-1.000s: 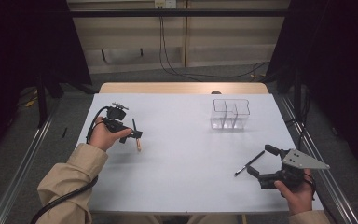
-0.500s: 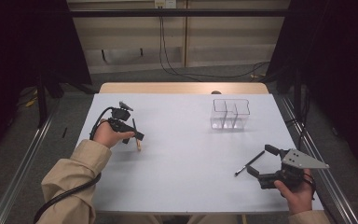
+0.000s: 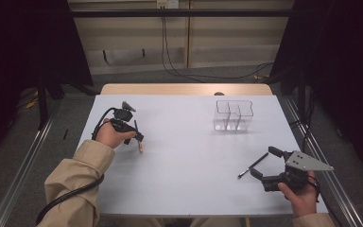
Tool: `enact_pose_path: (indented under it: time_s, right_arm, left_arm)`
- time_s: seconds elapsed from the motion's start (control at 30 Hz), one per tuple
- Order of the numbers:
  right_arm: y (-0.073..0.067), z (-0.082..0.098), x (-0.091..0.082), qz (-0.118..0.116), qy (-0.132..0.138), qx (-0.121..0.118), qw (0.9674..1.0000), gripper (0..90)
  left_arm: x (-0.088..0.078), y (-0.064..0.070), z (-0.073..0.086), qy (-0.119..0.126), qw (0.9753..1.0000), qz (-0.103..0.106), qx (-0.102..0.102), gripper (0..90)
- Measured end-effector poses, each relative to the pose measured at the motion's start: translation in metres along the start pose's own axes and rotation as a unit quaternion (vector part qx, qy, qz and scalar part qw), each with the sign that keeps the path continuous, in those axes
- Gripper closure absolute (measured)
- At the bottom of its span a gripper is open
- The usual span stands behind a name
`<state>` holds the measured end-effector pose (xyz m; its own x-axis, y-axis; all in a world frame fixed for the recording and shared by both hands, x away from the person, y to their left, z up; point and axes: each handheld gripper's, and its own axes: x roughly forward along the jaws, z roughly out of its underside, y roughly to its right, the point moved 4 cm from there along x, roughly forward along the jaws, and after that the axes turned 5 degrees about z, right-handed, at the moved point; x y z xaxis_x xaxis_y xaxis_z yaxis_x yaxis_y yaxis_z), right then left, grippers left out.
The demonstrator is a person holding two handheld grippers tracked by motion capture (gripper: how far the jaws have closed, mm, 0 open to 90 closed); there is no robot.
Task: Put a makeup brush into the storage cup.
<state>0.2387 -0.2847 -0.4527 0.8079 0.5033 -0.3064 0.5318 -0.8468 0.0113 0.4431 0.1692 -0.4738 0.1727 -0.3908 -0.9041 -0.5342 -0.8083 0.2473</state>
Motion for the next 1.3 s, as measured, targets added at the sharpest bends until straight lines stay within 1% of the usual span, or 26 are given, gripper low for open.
enact_pose_path:
  time_s: [0.17,0.27,0.33,0.43,0.47,0.5,0.67,0.73,0.87,0.9,0.93,1.03,1.13,1.17,1.23,1.3]
  right_arm:
    - [0.0,0.0,0.0,-0.001,0.0,0.003,1.0,0.0]
    - [0.0,0.0,0.0,0.0,0.0,0.0,1.0,0.0]
    - [0.0,0.0,0.001,-0.001,-0.001,0.0,1.0,0.0]
    - [0.0,0.0,0.0,0.0,-0.001,0.001,1.0,0.0]
    - [0.0,0.0,0.0,-0.001,0.0,0.001,1.0,0.0]
    - [0.0,0.0,0.0,-0.001,0.0,0.001,1.0,0.0]
    - [0.0,0.0,0.001,-0.003,0.0,0.001,1.0,0.0]
    - [-0.001,0.001,0.001,-0.003,-0.002,-0.001,1.0,0.0]
    - [-0.001,0.0,0.001,-0.004,-0.001,-0.002,1.0,0.0]
    - [-0.001,0.0,0.001,-0.004,-0.001,-0.003,1.0,0.0]
    - [-0.001,0.0,0.001,-0.003,-0.001,-0.004,1.0,0.0]
    - [0.0,0.0,0.0,0.001,0.001,-0.003,1.0,0.0]
    - [0.0,0.0,0.001,0.001,-0.002,-0.003,1.0,0.0]
    - [0.0,0.0,0.001,0.0,-0.001,-0.003,1.0,0.0]
    - [0.0,0.0,0.001,-0.001,-0.001,-0.004,1.0,0.0]
    - [0.0,0.0,0.001,0.0,-0.002,-0.003,1.0,0.0]
  left_arm:
    - [0.004,0.0,0.001,-0.007,0.9999,0.0,-0.009,38.2]
    - [0.007,0.001,0.001,-0.006,0.9999,0.002,-0.01,40.7]
    - [0.009,0.001,0.001,-0.013,0.9999,0.003,-0.003,43.8]
    - [0.011,0.002,0.002,-0.021,0.9998,-0.003,-0.004,46.6]
    - [0.012,0.003,0.002,-0.023,0.9997,0.0,-0.006,48.2]
    - [0.013,0.003,0.002,-0.024,0.9997,-0.002,-0.003,49.0]
    - [0.015,0.004,0.001,-0.023,0.9997,-0.011,-0.006,52.8]
    - [0.015,0.005,0.0,-0.028,0.9995,-0.015,-0.004,53.8]
    - [0.016,0.006,0.0,-0.033,0.9992,-0.024,0.001,56.9]
    - [0.016,0.006,0.0,-0.032,0.9991,-0.027,0.003,58.8]
    - [0.016,0.006,0.0,-0.032,0.9989,-0.034,0.007,60.8]
    - [0.016,0.006,0.0,-0.034,0.9983,-0.043,0.016,64.1]
    - [0.016,0.006,-0.001,-0.04,0.9971,-0.058,0.028,69.1]
    - [0.016,0.006,-0.001,-0.042,0.9973,-0.053,0.026,72.8]
    - [0.016,0.006,-0.001,-0.044,0.9978,-0.044,0.024,83.3]
    - [0.016,0.007,-0.001,-0.047,0.9974,-0.043,0.032,83.6]
